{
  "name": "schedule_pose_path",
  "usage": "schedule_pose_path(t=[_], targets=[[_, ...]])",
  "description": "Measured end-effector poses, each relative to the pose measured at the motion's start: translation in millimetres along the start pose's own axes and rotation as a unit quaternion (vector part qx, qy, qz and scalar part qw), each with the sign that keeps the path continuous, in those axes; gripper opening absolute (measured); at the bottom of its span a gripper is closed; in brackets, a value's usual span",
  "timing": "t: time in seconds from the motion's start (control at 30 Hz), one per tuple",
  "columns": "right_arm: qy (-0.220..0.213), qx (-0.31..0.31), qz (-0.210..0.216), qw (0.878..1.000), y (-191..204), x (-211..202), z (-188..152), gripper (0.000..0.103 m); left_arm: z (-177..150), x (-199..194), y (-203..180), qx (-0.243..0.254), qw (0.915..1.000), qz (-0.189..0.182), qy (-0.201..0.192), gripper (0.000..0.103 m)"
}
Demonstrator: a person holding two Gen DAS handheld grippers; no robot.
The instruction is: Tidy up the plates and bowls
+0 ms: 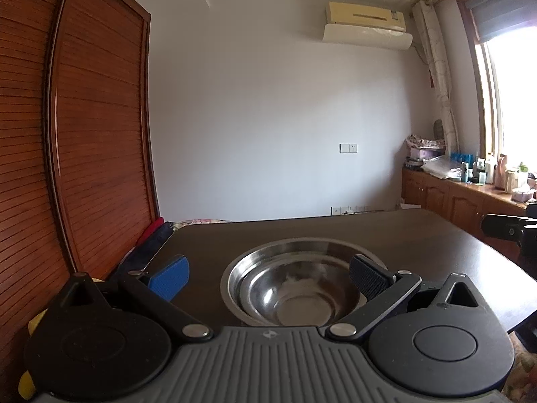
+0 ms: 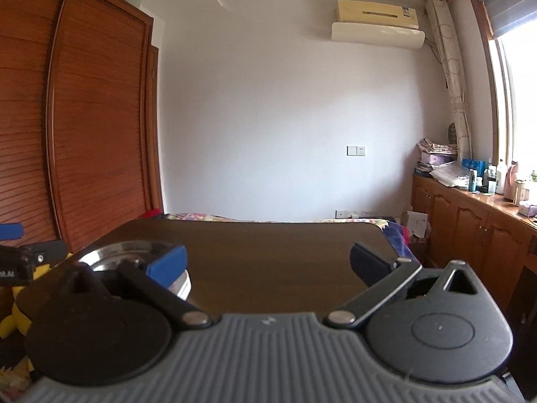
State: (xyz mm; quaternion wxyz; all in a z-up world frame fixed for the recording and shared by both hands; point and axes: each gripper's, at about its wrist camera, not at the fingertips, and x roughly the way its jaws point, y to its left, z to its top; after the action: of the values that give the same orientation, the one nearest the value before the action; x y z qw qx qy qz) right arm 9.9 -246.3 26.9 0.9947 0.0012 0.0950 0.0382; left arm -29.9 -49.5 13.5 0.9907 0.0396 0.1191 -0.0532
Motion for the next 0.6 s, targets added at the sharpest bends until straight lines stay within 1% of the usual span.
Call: schedule_pose_path(t=[0.23, 0.6], targets=[[0.005, 0.0, -0.003, 1.0, 2.1, 4.5, -7.8, 0.103, -3.4, 5.0, 5.0, -0.003, 1.0, 0.005, 0.005, 0.103], [0.009, 0.003, -0.005, 1.0, 1.6, 3.4, -10.4, 0.103, -5.1, 4.5, 9.3, -0.004, 0.9999, 0.01, 0.005, 0.103]])
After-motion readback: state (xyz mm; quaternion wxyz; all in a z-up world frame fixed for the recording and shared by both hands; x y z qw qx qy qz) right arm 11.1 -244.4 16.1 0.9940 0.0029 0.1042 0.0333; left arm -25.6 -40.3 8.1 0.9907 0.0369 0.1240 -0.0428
